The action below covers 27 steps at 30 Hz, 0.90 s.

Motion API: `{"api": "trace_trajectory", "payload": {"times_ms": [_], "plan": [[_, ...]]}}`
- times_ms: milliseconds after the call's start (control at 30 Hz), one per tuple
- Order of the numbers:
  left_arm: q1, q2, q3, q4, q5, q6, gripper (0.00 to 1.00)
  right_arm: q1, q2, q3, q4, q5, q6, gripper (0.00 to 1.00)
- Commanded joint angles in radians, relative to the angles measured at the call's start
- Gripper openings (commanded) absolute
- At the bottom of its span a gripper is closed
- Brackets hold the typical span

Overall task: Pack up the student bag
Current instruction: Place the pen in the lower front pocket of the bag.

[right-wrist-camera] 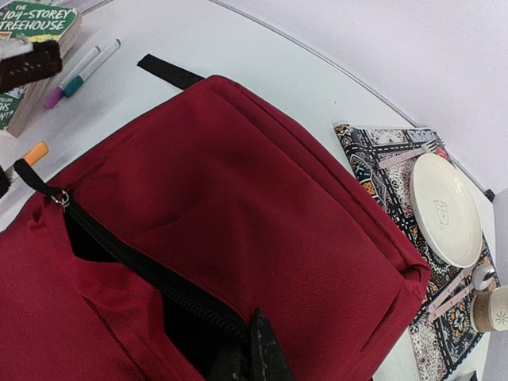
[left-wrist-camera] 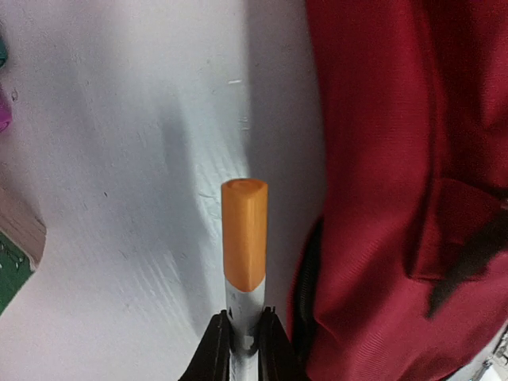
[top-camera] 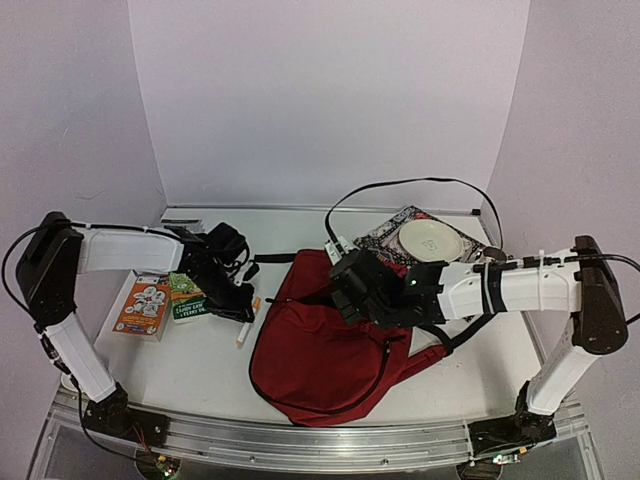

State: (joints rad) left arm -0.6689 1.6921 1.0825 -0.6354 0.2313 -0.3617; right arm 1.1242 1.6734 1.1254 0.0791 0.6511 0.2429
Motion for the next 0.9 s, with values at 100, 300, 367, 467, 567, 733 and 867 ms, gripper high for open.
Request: {"api": "trace_trajectory", "payload": {"times_ms": [100, 300, 367, 467, 567, 733, 867], "plan": [[-0.003, -0.256, -0.102, 0.169, 0.150, -0.157, 0.00, 0.010, 0.024, 0.065, -0.005, 0.111, 0.104, 0.00], [-0.025, -0.358, -0.204, 0.288, 0.303, -0.239, 0.00, 0.015, 0.037, 0.086, 0.010, 0.117, 0.141, 0.00], [-0.052, -0.362, -0.224, 0.324, 0.324, -0.258, 0.00, 0.016, 0.038, 0.089, 0.016, 0.119, 0.155, 0.00], [-0.105, -0.342, -0.240, 0.367, 0.332, -0.280, 0.00, 0.017, 0.039, 0.095, 0.026, 0.119, 0.172, 0.00], [-0.149, -0.318, -0.256, 0.436, 0.345, -0.312, 0.00, 0.017, 0.040, 0.099, 0.044, 0.102, 0.174, 0.00], [-0.217, -0.252, -0.225, 0.493, 0.332, -0.327, 0.00, 0.021, 0.046, 0.100, 0.063, 0.069, 0.178, 0.00], [-0.226, -0.186, -0.211, 0.545, 0.335, -0.336, 0.00, 0.027, 0.037, 0.089, 0.079, 0.046, 0.178, 0.00]]}}
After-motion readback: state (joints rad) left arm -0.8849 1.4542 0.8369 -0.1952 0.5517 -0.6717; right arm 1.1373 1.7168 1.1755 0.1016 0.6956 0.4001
